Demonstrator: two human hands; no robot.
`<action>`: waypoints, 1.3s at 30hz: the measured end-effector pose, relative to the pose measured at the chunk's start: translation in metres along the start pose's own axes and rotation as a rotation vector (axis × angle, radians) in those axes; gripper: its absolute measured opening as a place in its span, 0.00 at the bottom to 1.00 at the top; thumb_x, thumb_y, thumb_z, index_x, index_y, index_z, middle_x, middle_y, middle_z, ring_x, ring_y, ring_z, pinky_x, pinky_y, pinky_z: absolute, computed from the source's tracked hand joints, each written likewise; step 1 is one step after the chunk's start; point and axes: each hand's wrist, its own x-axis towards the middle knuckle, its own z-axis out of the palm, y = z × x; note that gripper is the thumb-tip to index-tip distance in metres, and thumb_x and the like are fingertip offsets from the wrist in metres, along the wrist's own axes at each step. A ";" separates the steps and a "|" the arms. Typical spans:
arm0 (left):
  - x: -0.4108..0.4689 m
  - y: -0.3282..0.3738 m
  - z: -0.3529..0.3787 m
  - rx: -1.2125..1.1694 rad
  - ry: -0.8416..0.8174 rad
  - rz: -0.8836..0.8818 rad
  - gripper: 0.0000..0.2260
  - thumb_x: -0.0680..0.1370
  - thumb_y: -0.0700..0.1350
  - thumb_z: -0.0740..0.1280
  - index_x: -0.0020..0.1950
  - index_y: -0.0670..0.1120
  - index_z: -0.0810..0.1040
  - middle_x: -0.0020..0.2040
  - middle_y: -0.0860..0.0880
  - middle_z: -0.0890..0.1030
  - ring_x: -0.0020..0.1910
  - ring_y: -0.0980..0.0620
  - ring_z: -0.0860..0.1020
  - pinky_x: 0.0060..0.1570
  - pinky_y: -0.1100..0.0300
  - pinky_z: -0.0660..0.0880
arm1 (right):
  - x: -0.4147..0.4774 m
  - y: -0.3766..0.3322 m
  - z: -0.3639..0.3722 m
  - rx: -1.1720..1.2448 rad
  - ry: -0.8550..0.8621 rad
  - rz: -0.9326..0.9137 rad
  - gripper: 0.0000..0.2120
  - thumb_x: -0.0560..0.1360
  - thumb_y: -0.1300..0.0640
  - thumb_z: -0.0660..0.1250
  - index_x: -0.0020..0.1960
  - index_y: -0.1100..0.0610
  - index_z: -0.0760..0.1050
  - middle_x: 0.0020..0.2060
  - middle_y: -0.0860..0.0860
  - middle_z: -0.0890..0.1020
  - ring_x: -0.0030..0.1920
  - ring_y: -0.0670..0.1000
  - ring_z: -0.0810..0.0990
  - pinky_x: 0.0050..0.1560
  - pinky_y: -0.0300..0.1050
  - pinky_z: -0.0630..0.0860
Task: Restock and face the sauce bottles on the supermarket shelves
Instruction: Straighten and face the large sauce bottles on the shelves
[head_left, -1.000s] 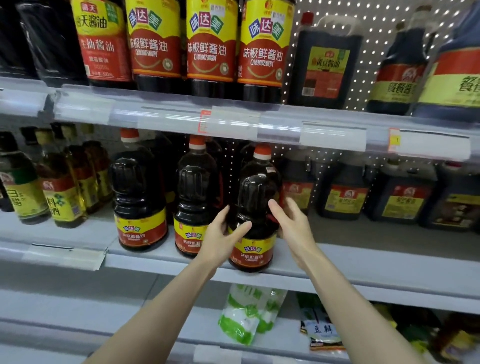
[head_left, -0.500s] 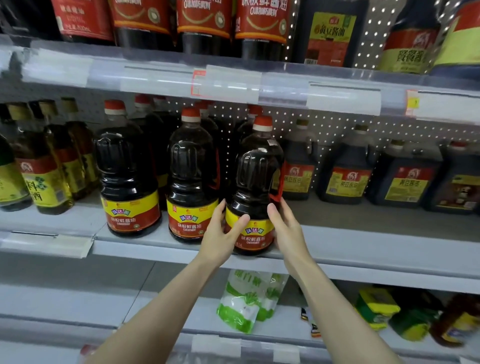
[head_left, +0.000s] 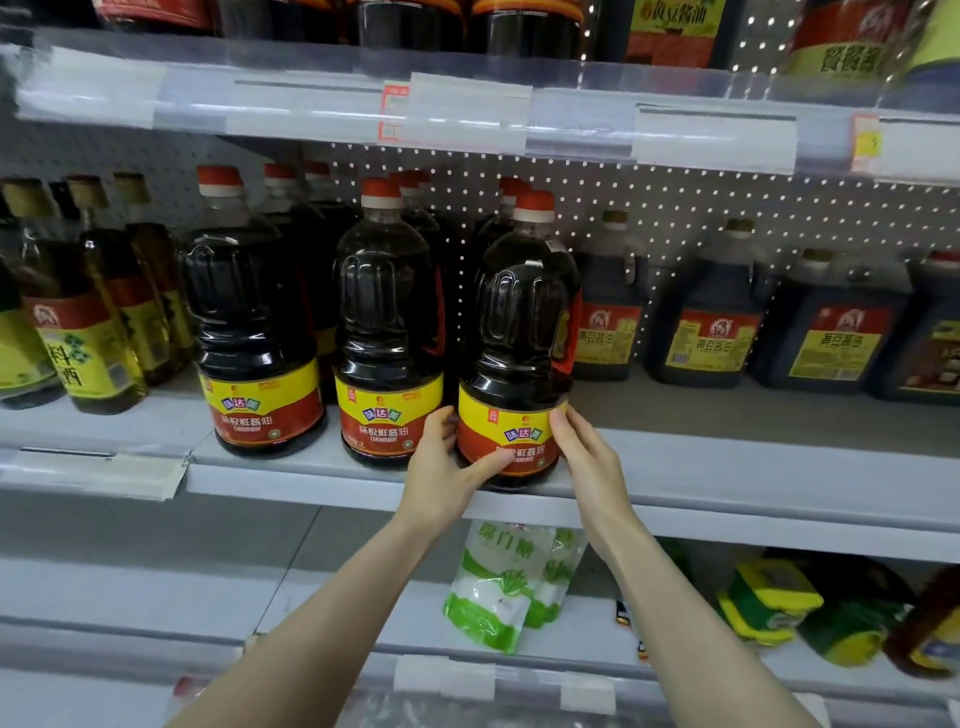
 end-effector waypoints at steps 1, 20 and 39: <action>0.000 -0.001 0.001 0.010 0.012 0.001 0.32 0.69 0.40 0.76 0.69 0.43 0.65 0.59 0.53 0.73 0.56 0.60 0.73 0.47 0.77 0.73 | -0.001 0.000 0.000 -0.008 -0.004 -0.001 0.17 0.77 0.48 0.64 0.65 0.46 0.71 0.52 0.39 0.79 0.52 0.37 0.78 0.43 0.30 0.76; -0.001 -0.011 0.001 0.094 0.041 0.004 0.29 0.72 0.44 0.74 0.70 0.44 0.67 0.60 0.55 0.73 0.61 0.57 0.73 0.59 0.63 0.71 | 0.001 0.003 0.004 -0.108 -0.006 0.001 0.24 0.78 0.48 0.62 0.71 0.56 0.66 0.59 0.47 0.75 0.52 0.37 0.74 0.44 0.31 0.73; 0.002 -0.018 0.000 0.119 0.039 0.068 0.28 0.76 0.45 0.70 0.74 0.45 0.66 0.68 0.53 0.73 0.67 0.55 0.71 0.68 0.57 0.68 | -0.002 0.005 0.002 -0.148 0.031 -0.009 0.22 0.78 0.52 0.65 0.70 0.55 0.70 0.58 0.45 0.77 0.51 0.34 0.74 0.43 0.24 0.73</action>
